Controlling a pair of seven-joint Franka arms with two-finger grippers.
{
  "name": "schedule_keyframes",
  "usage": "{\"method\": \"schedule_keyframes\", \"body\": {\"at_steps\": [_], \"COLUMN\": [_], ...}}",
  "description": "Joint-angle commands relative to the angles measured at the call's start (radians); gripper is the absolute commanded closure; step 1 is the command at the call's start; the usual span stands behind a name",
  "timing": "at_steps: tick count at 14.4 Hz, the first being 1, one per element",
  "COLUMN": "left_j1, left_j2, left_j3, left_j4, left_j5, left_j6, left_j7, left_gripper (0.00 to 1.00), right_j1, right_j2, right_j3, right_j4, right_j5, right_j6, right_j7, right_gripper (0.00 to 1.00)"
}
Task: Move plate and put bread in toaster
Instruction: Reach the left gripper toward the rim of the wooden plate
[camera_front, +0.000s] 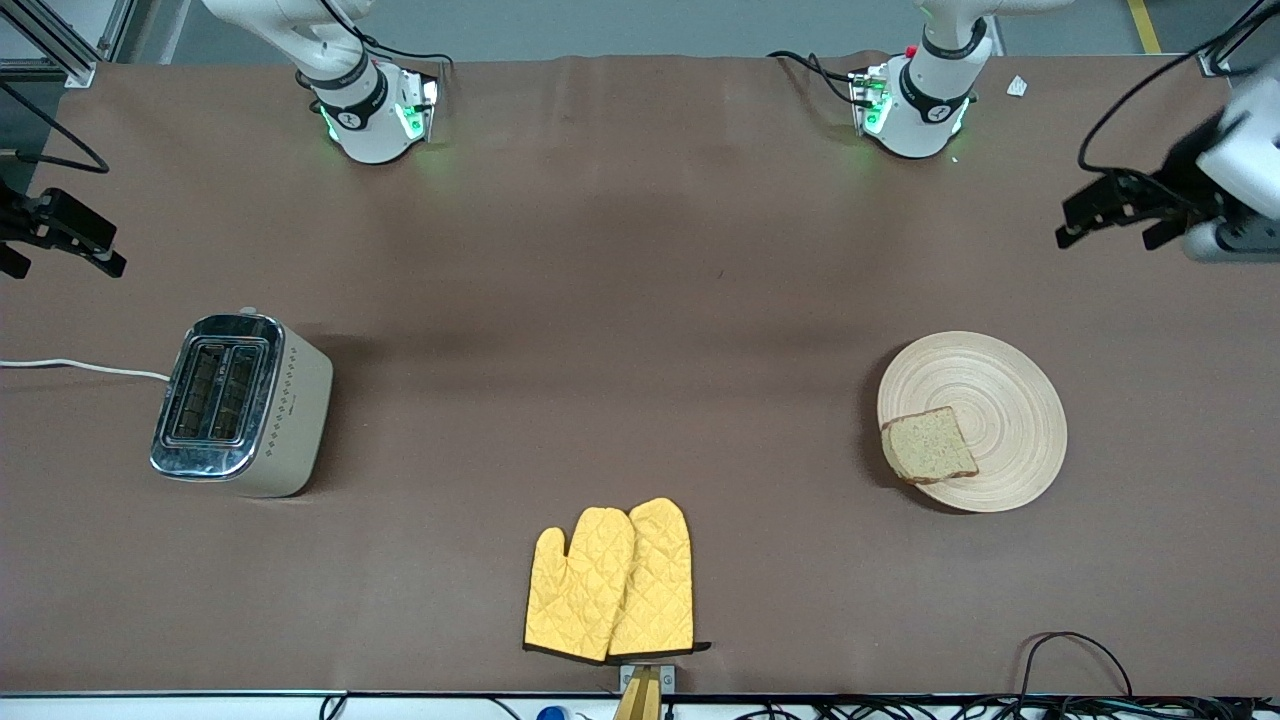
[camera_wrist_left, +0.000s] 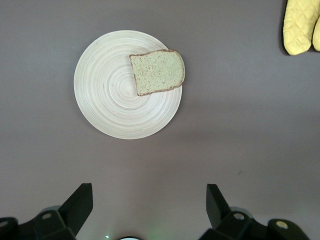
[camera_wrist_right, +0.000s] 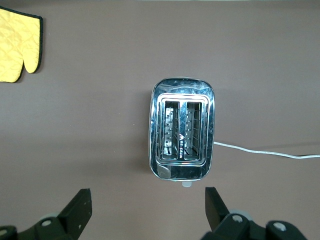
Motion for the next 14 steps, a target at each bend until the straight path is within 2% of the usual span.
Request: {"method": "schedule_keyframes", "body": {"at_steps": [1, 4, 6, 9, 14], "left_j1": [0.062, 0.118, 0.187, 0.287, 0.382], "left_j2": [0.095, 0.195, 0.280, 0.409, 0.581], "left_j3": [0.001, 0.003, 0.001, 0.001, 0.001], "left_j4": [0.030, 0.030, 0.030, 0.033, 0.041], "left_j5": [-0.062, -0.108, -0.198, -0.323, -0.447], "left_j6": [0.042, 0.129, 0.180, 0.210, 0.250], "left_j7": [0.022, 0.082, 0.189, 0.391, 0.620], "left_gripper": [0.00, 0.00, 0.00, 0.00, 0.00], "right_j1": [-0.005, -0.005, -0.005, -0.005, -0.002], "right_j2": [-0.019, -0.020, -0.019, -0.019, -0.019], "right_j3": [0.006, 0.006, 0.006, 0.006, 0.006], "right_j4": [-0.021, -0.021, -0.021, -0.021, -0.020], "right_j5": [0.002, 0.002, 0.002, 0.002, 0.002], "right_j6": [0.003, 0.003, 0.002, 0.005, 0.006], "right_j7": [0.015, 0.015, 0.015, 0.015, 0.015], "right_gripper": [0.00, 0.00, 0.00, 0.00, 0.00]}}
